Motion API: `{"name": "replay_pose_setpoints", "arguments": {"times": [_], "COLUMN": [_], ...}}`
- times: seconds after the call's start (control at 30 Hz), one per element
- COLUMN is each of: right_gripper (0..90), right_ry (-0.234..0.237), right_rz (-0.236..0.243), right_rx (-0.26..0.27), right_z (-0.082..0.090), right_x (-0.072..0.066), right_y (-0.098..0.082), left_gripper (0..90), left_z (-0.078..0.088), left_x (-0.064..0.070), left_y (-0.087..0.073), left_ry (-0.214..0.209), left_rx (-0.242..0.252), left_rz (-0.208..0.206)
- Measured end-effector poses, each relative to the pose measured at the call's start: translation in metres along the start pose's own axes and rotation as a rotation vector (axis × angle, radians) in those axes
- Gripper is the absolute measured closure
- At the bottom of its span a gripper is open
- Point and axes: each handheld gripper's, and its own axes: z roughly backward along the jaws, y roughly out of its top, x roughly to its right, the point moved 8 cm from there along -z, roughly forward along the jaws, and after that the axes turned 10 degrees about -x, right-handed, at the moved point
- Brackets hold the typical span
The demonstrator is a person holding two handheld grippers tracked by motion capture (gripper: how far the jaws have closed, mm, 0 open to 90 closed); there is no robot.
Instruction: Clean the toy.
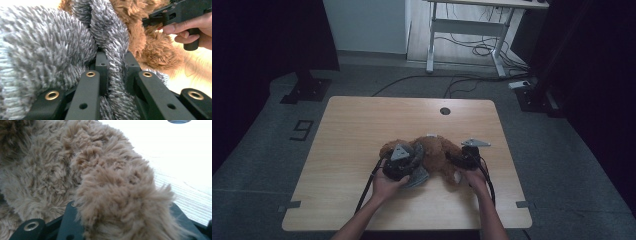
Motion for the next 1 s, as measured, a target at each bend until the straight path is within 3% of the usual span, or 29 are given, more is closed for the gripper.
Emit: {"name": "replay_pose_setpoints", "arguments": {"times": [0.2, 0.23, 0.27, 0.3, 0.33, 0.37, 0.47, 0.5, 0.53, 0.57, 0.6, 0.67, 0.7, 0.77, 0.87, 1.0], "right_gripper": [59.7, 59.7, 59.7, 59.7, 59.7, 59.6, 59.6, 59.6, 59.6, 59.6, 59.6, 59.6, 59.5, 59.5, 59.2, 58.9], "right_ry": [0.011, 0.022, 0.022, 0.023, 0.023, 0.023, 0.021, 0.024, 0.025, 0.028, 0.028, 0.033, 0.035, 0.036, 0.035, 0.045], "right_rz": [0.039, 0.044, 0.044, 0.054, 0.057, 0.063, 0.074, 0.086, 0.086, 0.086, 0.086, 0.095, 0.096, 0.094, 0.085, 0.078], "right_rx": [0.034, 0.048, 0.048, 0.059, 0.061, 0.065, 0.069, 0.073, 0.075, 0.077, 0.077, 0.079, 0.08, 0.08, 0.072, 0.077], "right_z": [0.011, 0.013, 0.013, 0.015, 0.015, 0.016, 0.017, 0.017, 0.017, 0.017, 0.017, 0.018, 0.018, 0.019, 0.019, 0.021], "right_x": [-0.007, -0.01, -0.01, -0.011, -0.011, -0.012, -0.013, -0.013, -0.013, -0.013, -0.013, -0.014, -0.014, -0.014, -0.013, -0.015], "right_y": [-0.006, -0.011, -0.011, -0.014, -0.015, -0.016, -0.017, -0.018, -0.018, -0.018, -0.018, -0.019, -0.019, -0.02, -0.021, -0.023], "left_gripper": [77.4, 77.3, 77.3, 77.3, 77.3, 77.2, 77.2, 77.2, 77.1, 77.2, 77.2, 77.2, 77.2, 77.2, 77.5, 77.5], "left_z": [0.024, 0.035, 0.035, 0.046, 0.046, 0.056, 0.061, 0.059, 0.059, 0.051, 0.051, 0.038, 0.02, 0.005, 0.0, 0.013], "left_x": [-0.006, -0.011, -0.011, -0.018, -0.018, -0.026, -0.035, -0.045, -0.045, -0.053, -0.053, -0.056, -0.055, -0.052, -0.052, -0.053], "left_y": [0.011, 0.021, 0.021, 0.034, 0.034, 0.048, 0.062, 0.073, 0.073, 0.079, 0.079, 0.081, 0.075, 0.064, 0.057, 0.044], "left_ry": [-0.009, 0.007, 0.007, 0.025, 0.025, 0.038, 0.049, 0.051, 0.051, 0.04, 0.04, 0.026, 0.01, -0.002, 0.009, 0.034], "left_rx": [0.023, 0.047, 0.047, 0.073, 0.073, 0.098, 0.108, 0.096, 0.096, 0.07, 0.07, 0.022, -0.043, -0.095, -0.089, -0.068], "left_rz": [0.006, 0.003, 0.003, 0.007, 0.007, 0.017, 0.032, 0.05, 0.05, 0.079, 0.079, 0.089, 0.093, 0.092, 0.087, 0.07]}}
